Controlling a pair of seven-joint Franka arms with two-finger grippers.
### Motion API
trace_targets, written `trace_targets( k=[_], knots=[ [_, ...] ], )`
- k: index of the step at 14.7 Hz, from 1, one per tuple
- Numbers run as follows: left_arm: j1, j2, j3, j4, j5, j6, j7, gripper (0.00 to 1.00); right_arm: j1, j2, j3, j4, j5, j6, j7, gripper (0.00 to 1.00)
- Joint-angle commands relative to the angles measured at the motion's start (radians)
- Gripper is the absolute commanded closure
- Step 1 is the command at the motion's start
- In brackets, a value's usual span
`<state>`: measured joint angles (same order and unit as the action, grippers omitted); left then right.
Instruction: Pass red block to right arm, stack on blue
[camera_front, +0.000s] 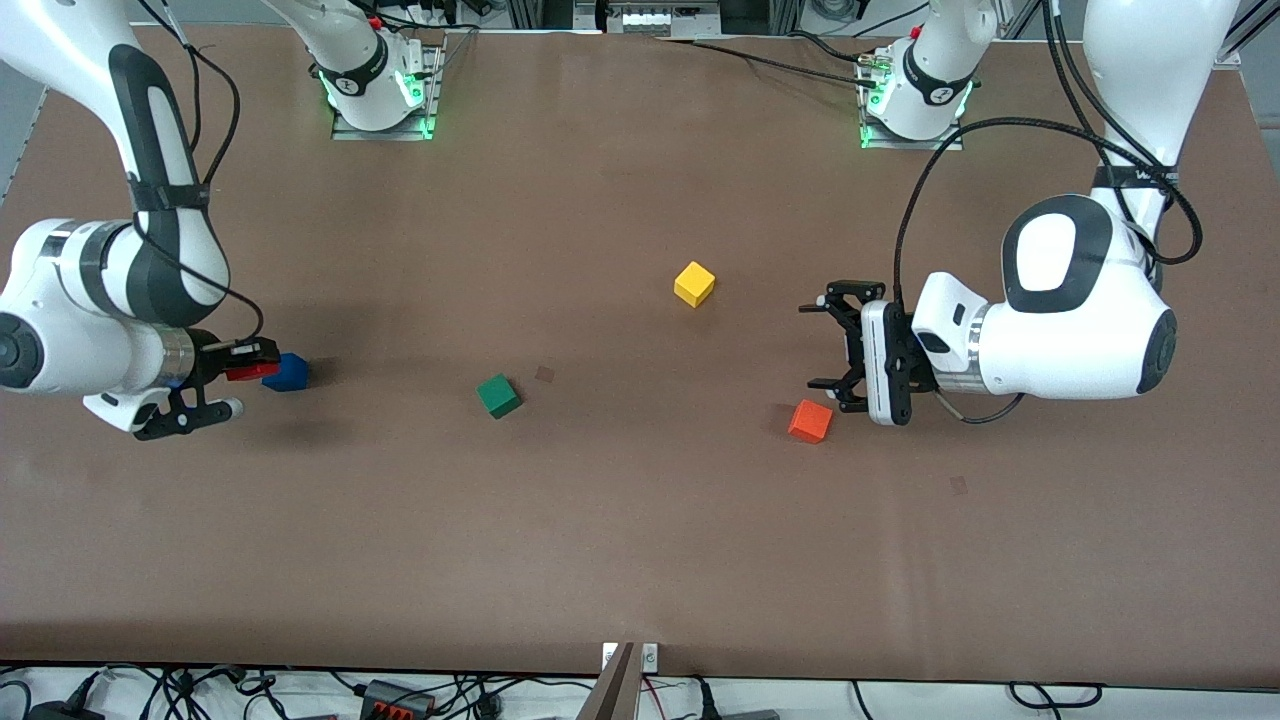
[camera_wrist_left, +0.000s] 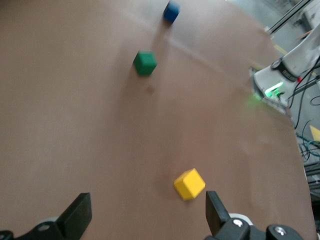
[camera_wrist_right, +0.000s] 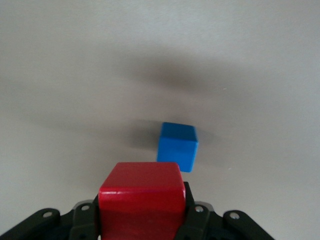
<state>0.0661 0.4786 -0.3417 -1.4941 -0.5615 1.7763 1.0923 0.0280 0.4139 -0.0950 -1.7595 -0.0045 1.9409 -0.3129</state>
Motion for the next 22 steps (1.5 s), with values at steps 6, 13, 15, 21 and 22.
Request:
trace_targets(
  k=[6, 13, 15, 21, 22],
  knots=[
    [0.006, -0.113, 0.029, 0.032, 0.428, -0.205, -0.385, 0.0, -0.007, -0.058, -0.002, -0.163, -0.042, 0.173, 0.159, 1.0],
    [-0.126, -0.308, 0.263, -0.041, 0.607, -0.247, -0.638, 0.0, -0.03, -0.007, -0.002, -0.163, -0.042, 0.239, 0.172, 1.0],
    [-0.127, -0.34, 0.274, -0.052, 0.612, -0.28, -0.736, 0.0, -0.03, 0.009, -0.002, -0.163, -0.042, 0.262, 0.173, 1.0],
    [-0.077, -0.46, 0.309, -0.112, 0.595, -0.242, -0.985, 0.0, -0.023, 0.028, 0.0, -0.184, -0.038, 0.282, 0.175, 1.0],
    [-0.068, -0.472, 0.309, -0.12, 0.585, -0.229, -0.986, 0.0, -0.025, 0.025, 0.0, -0.19, -0.038, 0.28, 0.175, 1.0]
  ],
)
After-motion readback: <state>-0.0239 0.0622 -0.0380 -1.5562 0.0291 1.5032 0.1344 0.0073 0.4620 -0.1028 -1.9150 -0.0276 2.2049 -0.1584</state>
